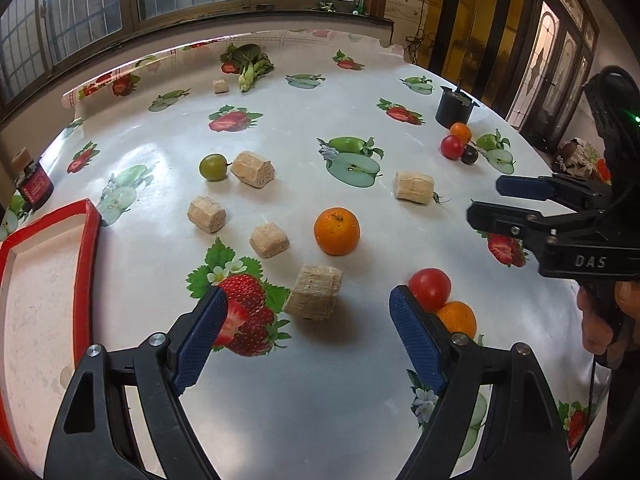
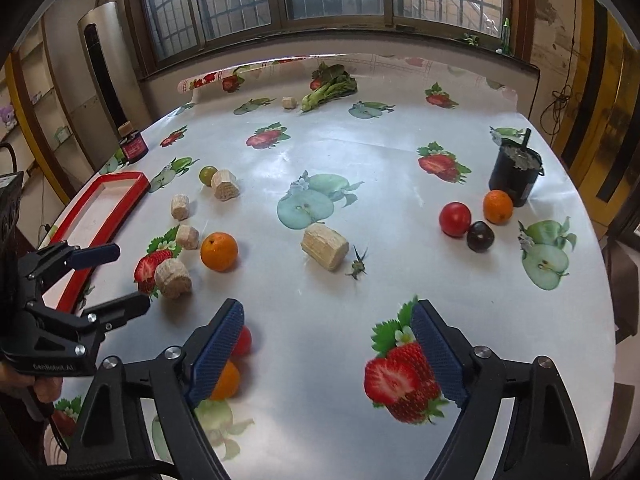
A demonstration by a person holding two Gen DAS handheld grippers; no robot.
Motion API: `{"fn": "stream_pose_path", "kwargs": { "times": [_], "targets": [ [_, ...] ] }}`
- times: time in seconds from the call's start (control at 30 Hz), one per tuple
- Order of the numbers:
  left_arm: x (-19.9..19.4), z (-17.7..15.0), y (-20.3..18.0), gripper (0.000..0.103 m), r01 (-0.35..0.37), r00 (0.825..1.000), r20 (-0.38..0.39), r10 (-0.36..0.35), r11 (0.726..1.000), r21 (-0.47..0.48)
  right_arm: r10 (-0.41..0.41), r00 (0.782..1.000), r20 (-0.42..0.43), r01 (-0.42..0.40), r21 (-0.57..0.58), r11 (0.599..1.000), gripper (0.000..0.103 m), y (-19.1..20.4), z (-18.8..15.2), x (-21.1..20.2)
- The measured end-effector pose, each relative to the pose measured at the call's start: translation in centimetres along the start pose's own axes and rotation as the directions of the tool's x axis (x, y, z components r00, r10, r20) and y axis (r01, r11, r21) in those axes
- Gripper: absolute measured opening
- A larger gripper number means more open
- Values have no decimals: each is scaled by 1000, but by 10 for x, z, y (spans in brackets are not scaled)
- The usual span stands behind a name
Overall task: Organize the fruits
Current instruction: 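Close the left tool on a wooden block while the right tool grasps another wooden block, then carry both held wooden blocks over the red tray and open both tools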
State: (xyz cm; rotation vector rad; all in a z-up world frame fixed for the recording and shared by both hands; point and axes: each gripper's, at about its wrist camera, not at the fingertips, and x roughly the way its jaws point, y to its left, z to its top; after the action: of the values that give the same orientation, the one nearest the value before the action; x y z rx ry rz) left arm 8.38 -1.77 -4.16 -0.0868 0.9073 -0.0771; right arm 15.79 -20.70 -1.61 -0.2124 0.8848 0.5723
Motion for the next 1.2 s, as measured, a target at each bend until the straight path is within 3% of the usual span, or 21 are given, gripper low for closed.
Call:
{"fn": "stream_pose_path", "kwargs": {
  "times": [0.07,0.2,0.33,0.47,0.53,0.6,0.87,1.2],
  "targets": [
    [7,1,1,77,0,1000,-17,0,1000,2,11,1000,-18,-11,2,1000,71,1,8,16],
    [21,5,5,67,5,999,-43,-5,1000,3,18,999,-39,-18,1,1000,68,2,19,41],
    [36,4,6,45,14,997,-80,-14,1000,8,20,998,-65,-20,5,1000,64,0,25,63],
    [40,0,8,36,5,997,-79,-3,1000,25,21,996,-86,-20,14,1000,52,-1,25,79],
    [39,1,11,26,18,997,-82,-16,1000,17,16,998,-67,-15,13,1000,43,-2,26,80],
    [38,2,14,26,24,996,-86,-24,1000,1,11,998,-62,-9,24,1000,34,-5,26,79],
    [15,-6,24,25,39,998,-57,-41,999,-38,48,999,-23,-46,60,997,34,-4,14,47],
    [-32,-15,37,26,36,999,15,-35,997,-69,75,997,25,-75,-7,997,34,36,-4,-4]
  ]
}}
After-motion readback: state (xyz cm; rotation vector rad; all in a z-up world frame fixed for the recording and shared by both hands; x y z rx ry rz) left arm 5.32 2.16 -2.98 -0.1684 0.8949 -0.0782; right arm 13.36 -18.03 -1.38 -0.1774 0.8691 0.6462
